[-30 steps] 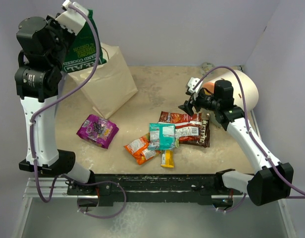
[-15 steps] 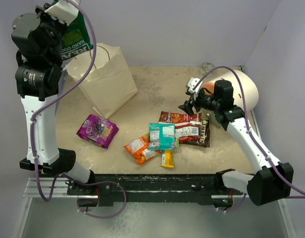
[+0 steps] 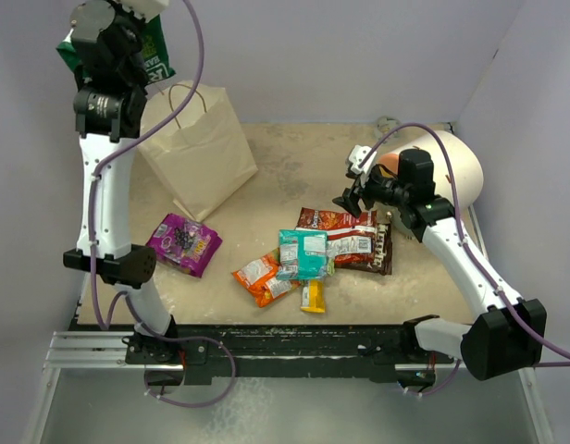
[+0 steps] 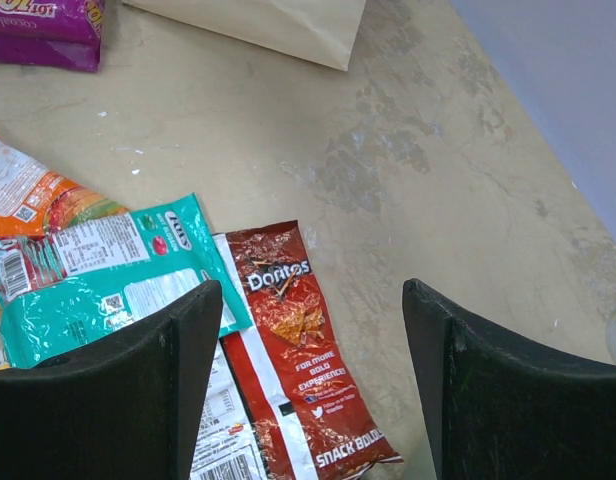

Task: Place the snacks into the paper bag
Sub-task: Place the snack in the paper bag.

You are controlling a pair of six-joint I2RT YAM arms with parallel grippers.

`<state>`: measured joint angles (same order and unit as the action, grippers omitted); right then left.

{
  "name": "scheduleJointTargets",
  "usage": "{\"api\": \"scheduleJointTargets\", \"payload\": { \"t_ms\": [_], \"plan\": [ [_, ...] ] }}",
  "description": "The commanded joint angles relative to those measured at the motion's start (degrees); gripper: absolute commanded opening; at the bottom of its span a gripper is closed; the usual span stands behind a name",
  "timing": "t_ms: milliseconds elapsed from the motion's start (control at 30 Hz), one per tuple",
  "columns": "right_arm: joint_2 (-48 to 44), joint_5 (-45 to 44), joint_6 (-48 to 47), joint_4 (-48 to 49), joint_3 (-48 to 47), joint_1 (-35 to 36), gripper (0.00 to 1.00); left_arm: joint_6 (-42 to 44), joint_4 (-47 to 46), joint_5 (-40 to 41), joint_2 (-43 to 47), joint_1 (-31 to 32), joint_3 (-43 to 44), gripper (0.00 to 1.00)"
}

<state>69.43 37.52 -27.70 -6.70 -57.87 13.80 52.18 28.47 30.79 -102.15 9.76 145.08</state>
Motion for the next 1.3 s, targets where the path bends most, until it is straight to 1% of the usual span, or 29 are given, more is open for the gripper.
{"api": "scheduleJointTargets", "payload": {
  "t_ms": [0,167,333,533,667,767,1000,1267],
  "plan": [
    [-0.35,2.08,-0.96,1.16,-0.29,-0.09,0.75,3.34,-8.1,2.57,-2.4,-0.31,2.67,0.0],
    [-0.35,2.03,-1.04,1.01,-0.29,-0.04,0.75,2.02,-6.55,1.39,-4.81,-0.35,2.45,0.0],
    [-0.28,1.95,-1.21,0.98,-0.27,-0.08,0.75,-4.48,2.01,-4.41,-4.19,-0.35,-0.64,0.0],
    [0.27,2.36,-1.48,0.47,-0.32,-0.09,0.75,-9.89,9.82,-10.95,-3.41,-0.44,-3.1,0.0],
    [0.26,2.43,-1.48,0.41,-0.32,-0.06,0.76,-10.95,10.84,-13.09,-3.41,-0.43,-5.28,0.0],
    [0.27,2.47,-1.48,0.37,-0.31,-0.09,0.76,-11.23,11.42,-15.02,-3.96,-0.44,-5.27,0.0],
    [0.27,2.3,-1.64,0.28,-0.29,-0.09,0.76,-12.63,16.33,-22.27,-4.66,-0.53,-6.04,0.0],
    [0.25,2.56,-1.82,0.28,-0.3,-0.09,0.76,-19.26,22.77,-31.55,-1.43,-2.08,-12.09,0.0]
  ]
}}
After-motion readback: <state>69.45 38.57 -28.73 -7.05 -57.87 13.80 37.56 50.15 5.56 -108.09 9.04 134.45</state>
